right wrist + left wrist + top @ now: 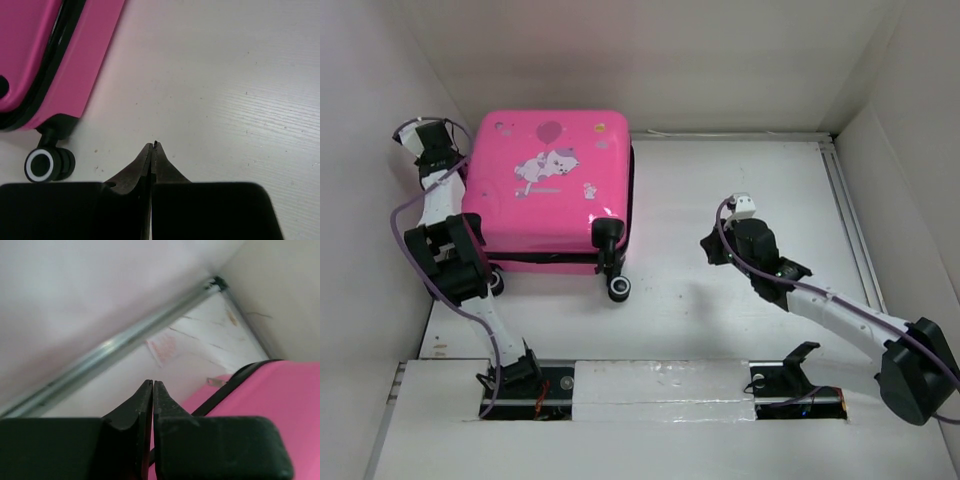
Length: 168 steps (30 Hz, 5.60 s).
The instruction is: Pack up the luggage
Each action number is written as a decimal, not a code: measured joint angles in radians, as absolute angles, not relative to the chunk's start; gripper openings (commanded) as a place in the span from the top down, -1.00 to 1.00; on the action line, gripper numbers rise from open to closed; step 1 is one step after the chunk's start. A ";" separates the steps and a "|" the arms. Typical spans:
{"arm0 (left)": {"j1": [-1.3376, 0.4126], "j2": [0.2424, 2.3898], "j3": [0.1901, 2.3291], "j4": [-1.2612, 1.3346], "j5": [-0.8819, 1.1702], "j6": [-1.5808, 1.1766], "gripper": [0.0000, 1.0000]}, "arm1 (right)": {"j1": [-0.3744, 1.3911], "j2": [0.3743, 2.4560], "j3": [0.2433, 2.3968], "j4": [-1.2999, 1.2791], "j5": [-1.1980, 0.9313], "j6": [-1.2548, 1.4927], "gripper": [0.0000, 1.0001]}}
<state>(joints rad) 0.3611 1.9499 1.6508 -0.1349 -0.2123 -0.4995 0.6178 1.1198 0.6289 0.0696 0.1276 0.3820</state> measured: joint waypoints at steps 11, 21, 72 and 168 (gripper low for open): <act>0.143 1.638 1.133 0.149 -0.074 -0.760 1.00 | 0.496 1.278 0.788 0.060 0.191 0.413 0.66; -0.121 1.295 0.657 0.302 -0.045 -0.894 1.00 | 0.278 1.520 0.929 0.007 0.163 0.368 0.54; -0.086 1.930 1.911 -0.009 -0.125 -0.721 0.12 | 0.394 0.923 0.570 -0.099 0.123 0.463 1.00; -0.704 0.997 0.292 0.428 -0.400 -0.788 0.14 | 0.652 0.813 0.070 0.636 -0.182 0.434 0.18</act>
